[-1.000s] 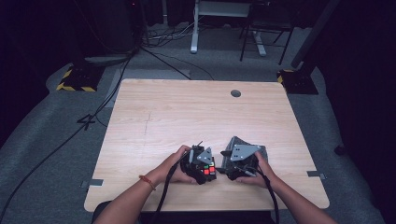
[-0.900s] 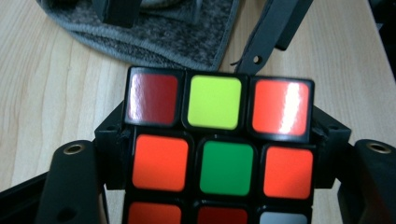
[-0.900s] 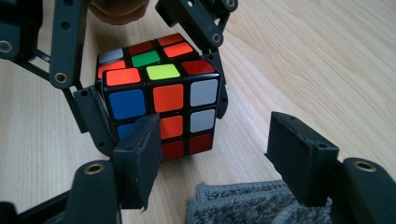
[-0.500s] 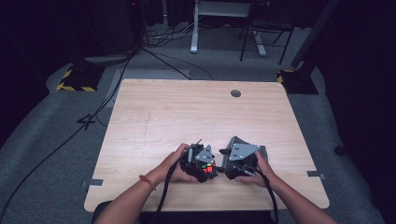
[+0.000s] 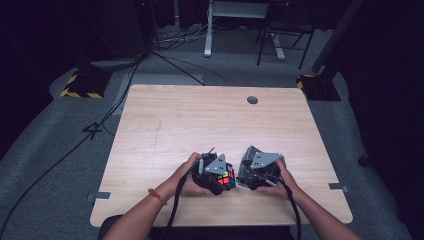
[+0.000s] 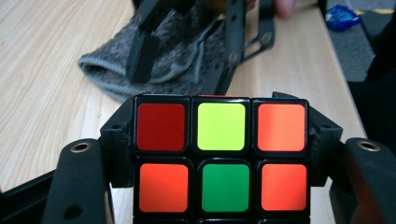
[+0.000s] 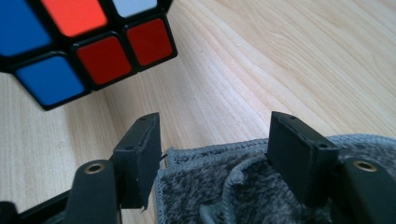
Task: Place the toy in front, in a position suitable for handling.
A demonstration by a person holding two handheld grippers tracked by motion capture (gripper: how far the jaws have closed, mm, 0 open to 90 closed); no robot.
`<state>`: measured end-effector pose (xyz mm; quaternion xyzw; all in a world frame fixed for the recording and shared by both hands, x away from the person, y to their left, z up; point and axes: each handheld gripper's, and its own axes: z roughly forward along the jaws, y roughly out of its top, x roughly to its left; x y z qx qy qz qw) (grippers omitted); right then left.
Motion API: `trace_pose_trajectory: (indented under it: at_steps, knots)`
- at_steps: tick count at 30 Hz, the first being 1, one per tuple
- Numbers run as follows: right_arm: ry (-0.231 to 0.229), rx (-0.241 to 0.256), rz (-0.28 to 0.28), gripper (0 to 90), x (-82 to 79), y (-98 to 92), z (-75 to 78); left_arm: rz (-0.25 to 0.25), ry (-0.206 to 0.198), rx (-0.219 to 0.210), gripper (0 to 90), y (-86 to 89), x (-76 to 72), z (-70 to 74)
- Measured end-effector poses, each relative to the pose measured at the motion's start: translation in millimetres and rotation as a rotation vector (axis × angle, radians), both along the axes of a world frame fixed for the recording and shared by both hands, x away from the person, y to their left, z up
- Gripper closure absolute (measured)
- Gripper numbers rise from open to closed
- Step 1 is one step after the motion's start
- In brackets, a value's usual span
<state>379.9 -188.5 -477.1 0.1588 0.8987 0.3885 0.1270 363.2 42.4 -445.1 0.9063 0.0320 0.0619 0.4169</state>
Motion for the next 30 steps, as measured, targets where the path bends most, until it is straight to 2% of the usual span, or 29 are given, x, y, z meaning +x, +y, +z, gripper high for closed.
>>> trace_pose_trajectory:
  at_steps: [7,11,23,25,28,29,30]
  knots:
    - [0.015,0.055,0.047,35.0,-3.7,3.2,2.3,-0.025,0.025,-0.021,32.6,-4.0,1.1,-3.3]
    - [0.022,0.081,0.048,35.2,-5.5,1.4,2.5,-0.022,0.030,-0.032,32.5,-1.8,2.4,-2.9]
    - [-0.002,0.104,0.039,37.2,-7.5,-0.1,5.3,-0.012,0.059,-0.033,32.4,5.2,7.9,-7.9]
    - [-0.006,0.108,0.038,37.2,-8.5,-0.5,6.5,-0.009,0.050,-0.016,32.8,5.7,7.9,-9.1]
    - [0.002,0.147,0.038,37.3,-8.5,-2.4,9.7,-0.003,0.049,0.026,33.6,4.0,7.4,-15.6]
    - [0.006,0.159,0.042,37.5,-8.6,-2.4,11.4,-0.003,0.048,0.029,33.7,2.1,6.5,-18.1]
    - [-0.002,0.156,0.047,37.4,-9.4,-0.8,12.5,-0.011,0.050,0.038,33.8,-0.4,5.9,-19.1]
